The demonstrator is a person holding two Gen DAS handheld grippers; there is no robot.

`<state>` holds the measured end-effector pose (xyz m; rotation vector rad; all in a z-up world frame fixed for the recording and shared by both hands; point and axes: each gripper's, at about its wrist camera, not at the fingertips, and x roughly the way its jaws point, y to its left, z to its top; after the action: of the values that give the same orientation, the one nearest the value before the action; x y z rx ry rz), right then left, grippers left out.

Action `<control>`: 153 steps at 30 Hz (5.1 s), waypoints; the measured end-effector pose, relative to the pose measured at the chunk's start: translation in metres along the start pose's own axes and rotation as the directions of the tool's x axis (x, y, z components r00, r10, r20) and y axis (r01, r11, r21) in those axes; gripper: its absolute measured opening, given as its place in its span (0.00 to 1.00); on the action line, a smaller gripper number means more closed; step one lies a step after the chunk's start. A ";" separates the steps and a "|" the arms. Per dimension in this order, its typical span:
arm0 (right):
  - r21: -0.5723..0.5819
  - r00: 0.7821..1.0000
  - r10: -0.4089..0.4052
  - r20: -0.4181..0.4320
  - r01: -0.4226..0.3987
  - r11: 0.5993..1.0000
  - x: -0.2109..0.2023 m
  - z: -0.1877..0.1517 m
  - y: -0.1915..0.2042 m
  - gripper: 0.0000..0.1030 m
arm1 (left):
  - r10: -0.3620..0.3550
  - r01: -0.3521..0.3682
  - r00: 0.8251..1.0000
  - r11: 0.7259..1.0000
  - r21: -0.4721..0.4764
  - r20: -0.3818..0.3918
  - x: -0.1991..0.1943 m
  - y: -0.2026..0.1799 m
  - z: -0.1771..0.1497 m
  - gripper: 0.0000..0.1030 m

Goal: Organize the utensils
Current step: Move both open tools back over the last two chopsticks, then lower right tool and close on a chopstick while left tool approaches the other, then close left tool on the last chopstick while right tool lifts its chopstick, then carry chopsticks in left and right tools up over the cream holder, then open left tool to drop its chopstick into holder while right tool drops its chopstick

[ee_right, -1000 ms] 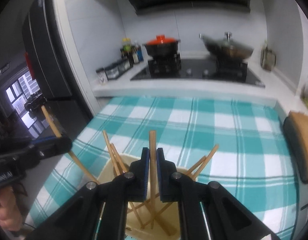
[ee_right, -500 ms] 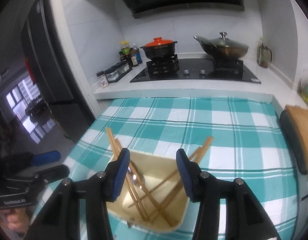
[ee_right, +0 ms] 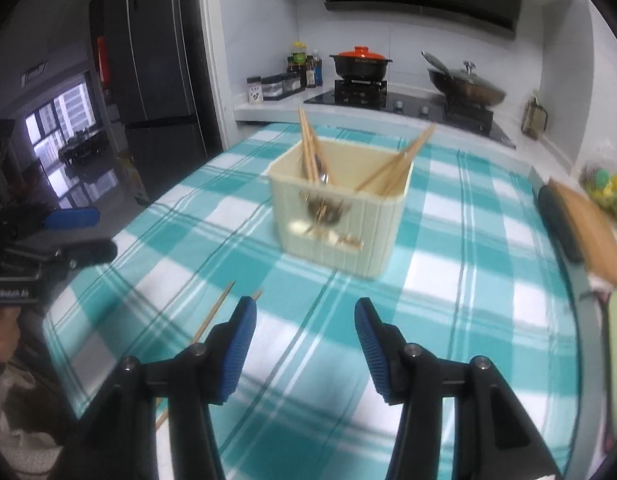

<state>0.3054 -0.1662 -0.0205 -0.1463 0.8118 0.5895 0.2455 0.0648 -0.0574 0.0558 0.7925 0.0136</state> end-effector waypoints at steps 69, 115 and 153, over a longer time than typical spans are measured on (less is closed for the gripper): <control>0.234 0.940 -0.129 -0.315 0.209 0.949 0.023 -0.124 -0.053 0.30 | -0.204 0.133 0.935 0.960 -0.246 -0.290 0.088 0.025 -0.069 0.77; 0.075 0.955 -0.117 0.274 0.100 0.992 -0.093 0.046 -0.020 0.06 | -0.231 0.251 0.957 0.962 -0.106 0.176 -0.048 0.016 0.092 0.03; 0.232 0.999 -0.045 -0.011 0.046 0.972 0.150 0.198 -0.098 0.43 | -0.060 0.067 0.996 0.993 -0.095 0.069 0.123 0.006 0.221 0.70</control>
<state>0.5665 -0.1142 -0.0019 0.0475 0.8739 0.4470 0.4893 0.0645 0.0106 -0.0610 0.7263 -0.0101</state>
